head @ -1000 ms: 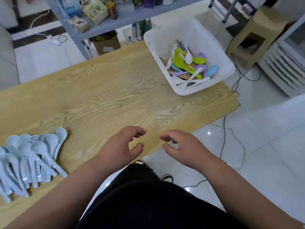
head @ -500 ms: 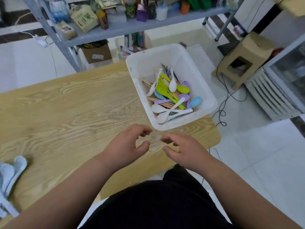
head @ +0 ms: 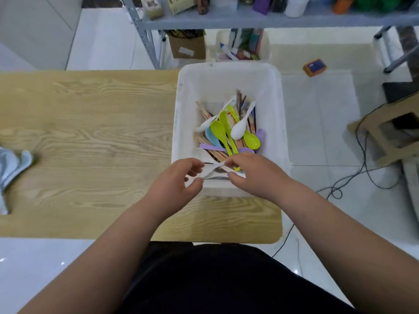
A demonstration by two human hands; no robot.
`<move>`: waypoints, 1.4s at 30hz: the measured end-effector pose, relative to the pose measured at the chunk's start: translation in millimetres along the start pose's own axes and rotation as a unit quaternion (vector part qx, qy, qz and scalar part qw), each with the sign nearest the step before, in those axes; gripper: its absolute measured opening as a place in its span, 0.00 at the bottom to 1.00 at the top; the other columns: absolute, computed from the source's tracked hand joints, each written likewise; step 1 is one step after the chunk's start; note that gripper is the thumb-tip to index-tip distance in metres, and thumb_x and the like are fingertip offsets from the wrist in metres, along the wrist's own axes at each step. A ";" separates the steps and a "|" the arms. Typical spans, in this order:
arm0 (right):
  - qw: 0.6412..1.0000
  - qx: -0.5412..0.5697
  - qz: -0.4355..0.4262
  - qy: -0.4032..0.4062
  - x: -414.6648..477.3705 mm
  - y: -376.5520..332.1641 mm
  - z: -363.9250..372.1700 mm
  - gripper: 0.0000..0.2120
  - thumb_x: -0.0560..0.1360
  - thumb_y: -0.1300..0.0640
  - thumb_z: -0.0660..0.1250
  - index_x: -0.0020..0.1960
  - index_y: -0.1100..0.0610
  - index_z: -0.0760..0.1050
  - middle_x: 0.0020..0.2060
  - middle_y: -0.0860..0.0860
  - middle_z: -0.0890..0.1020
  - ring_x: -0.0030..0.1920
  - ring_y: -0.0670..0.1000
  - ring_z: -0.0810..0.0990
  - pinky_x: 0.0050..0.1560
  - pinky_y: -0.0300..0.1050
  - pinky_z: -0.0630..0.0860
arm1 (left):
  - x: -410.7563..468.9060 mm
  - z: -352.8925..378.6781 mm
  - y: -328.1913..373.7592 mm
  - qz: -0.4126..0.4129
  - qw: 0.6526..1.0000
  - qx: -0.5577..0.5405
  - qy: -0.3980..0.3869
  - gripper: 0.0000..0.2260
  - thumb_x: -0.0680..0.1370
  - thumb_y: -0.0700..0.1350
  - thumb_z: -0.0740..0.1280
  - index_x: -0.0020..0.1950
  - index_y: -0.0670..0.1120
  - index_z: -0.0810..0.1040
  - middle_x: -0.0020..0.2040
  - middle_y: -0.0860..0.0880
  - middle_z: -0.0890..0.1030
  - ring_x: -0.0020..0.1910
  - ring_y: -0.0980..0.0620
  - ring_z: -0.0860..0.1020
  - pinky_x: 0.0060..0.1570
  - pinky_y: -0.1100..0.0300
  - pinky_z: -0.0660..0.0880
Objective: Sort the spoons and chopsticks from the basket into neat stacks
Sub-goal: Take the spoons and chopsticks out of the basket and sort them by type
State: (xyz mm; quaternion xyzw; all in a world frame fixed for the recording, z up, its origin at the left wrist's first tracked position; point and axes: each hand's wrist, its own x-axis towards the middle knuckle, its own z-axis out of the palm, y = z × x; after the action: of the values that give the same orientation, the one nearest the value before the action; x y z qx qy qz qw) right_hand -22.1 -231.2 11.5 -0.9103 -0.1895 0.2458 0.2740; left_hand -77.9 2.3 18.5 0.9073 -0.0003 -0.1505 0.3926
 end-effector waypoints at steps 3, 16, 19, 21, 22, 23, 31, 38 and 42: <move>0.997 -0.078 -0.007 -0.023 12.9 26.4 -0.2 0.13 0.79 0.51 0.65 0.63 0.50 0.76 0.59 0.48 0.77 0.59 0.51 0.76 0.48 0.45 0.71 | 4.5 16.4 4.7 -0.017 1.000 0.021 -0.011 0.15 0.78 0.44 0.69 0.64 0.52 0.76 0.56 0.58 0.79 0.55 0.62 0.77 0.57 0.62 0.75; 0.953 -0.291 -0.065 -0.052 60.3 46.2 27.7 0.25 0.70 0.47 0.73 0.63 0.57 0.77 0.59 0.56 0.76 0.64 0.60 0.71 0.56 0.56 0.72 | 107.7 56.5 -9.8 -0.035 0.906 0.393 -0.154 0.17 0.78 0.45 0.64 0.66 0.45 0.70 0.64 0.44 0.75 0.62 0.42 0.73 0.54 0.50 0.74; 0.953 -0.290 -0.067 -0.059 62.9 41.8 31.6 0.29 0.70 0.45 0.73 0.68 0.55 0.73 0.61 0.54 0.75 0.66 0.60 0.70 0.58 0.56 0.69 | 114.2 60.0 -14.8 -0.025 0.898 0.410 -0.156 0.19 0.78 0.44 0.64 0.69 0.44 0.68 0.64 0.43 0.75 0.63 0.42 0.72 0.56 0.48 0.73; 0.954 -0.288 -0.067 -0.049 62.5 39.9 33.0 0.25 0.69 0.47 0.75 0.63 0.56 0.77 0.56 0.55 0.77 0.62 0.61 0.73 0.56 0.56 0.70 | 113.3 59.4 -17.1 -0.015 0.893 0.422 -0.158 0.19 0.79 0.44 0.64 0.69 0.45 0.69 0.65 0.44 0.75 0.63 0.42 0.72 0.56 0.49 0.73; 0.952 -0.296 -0.070 -0.043 61.5 39.4 34.7 0.21 0.66 0.50 0.77 0.56 0.58 0.80 0.52 0.56 0.79 0.58 0.61 0.75 0.53 0.56 0.72 | 111.8 59.3 -18.1 -0.006 0.890 0.428 -0.159 0.18 0.78 0.44 0.64 0.68 0.45 0.69 0.65 0.44 0.75 0.64 0.42 0.72 0.56 0.50 0.73; 0.949 -0.304 -0.073 -0.032 60.4 39.6 36.4 0.18 0.63 0.52 0.78 0.49 0.59 0.82 0.47 0.57 0.79 0.54 0.62 0.77 0.50 0.56 0.73 | 110.4 59.3 -18.8 0.003 0.888 0.433 -0.157 0.18 0.78 0.43 0.63 0.68 0.45 0.69 0.65 0.44 0.75 0.64 0.43 0.72 0.56 0.50 0.73; 0.939 -0.333 -0.089 -0.007 59.0 37.7 40.4 0.11 0.56 0.57 0.81 0.33 0.59 0.82 0.36 0.56 0.77 0.44 0.62 0.79 0.43 0.56 0.77 | 109.0 58.1 -16.4 0.015 0.885 0.441 -0.146 0.16 0.79 0.43 0.62 0.67 0.45 0.70 0.63 0.45 0.77 0.62 0.43 0.73 0.57 0.50 0.72; 0.937 -0.341 -0.074 -0.008 60.8 37.2 41.7 0.10 0.61 0.55 0.79 0.38 0.59 0.83 0.39 0.56 0.79 0.46 0.60 0.79 0.46 0.54 0.76 | 106.1 51.0 -12.2 0.002 0.904 0.397 -0.159 0.15 0.78 0.40 0.64 0.65 0.44 0.70 0.61 0.43 0.76 0.59 0.42 0.73 0.51 0.50 0.73; 0.942 -0.330 -0.057 -0.029 59.1 38.8 39.2 0.14 0.76 0.50 0.69 0.55 0.58 0.82 0.54 0.56 0.77 0.61 0.61 0.73 0.60 0.57 0.68 | 93.1 45.3 -12.2 -0.009 0.940 0.319 -0.121 0.17 0.76 0.38 0.65 0.65 0.44 0.71 0.59 0.42 0.74 0.56 0.42 0.74 0.51 0.51 0.72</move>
State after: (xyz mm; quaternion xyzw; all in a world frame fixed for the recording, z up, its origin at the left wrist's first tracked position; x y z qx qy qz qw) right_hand 12.1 -217.2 -60.4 -0.9297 -0.3197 0.1798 -0.0344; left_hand -2.8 -32.6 -44.9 0.9598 -0.0875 -0.2551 0.0779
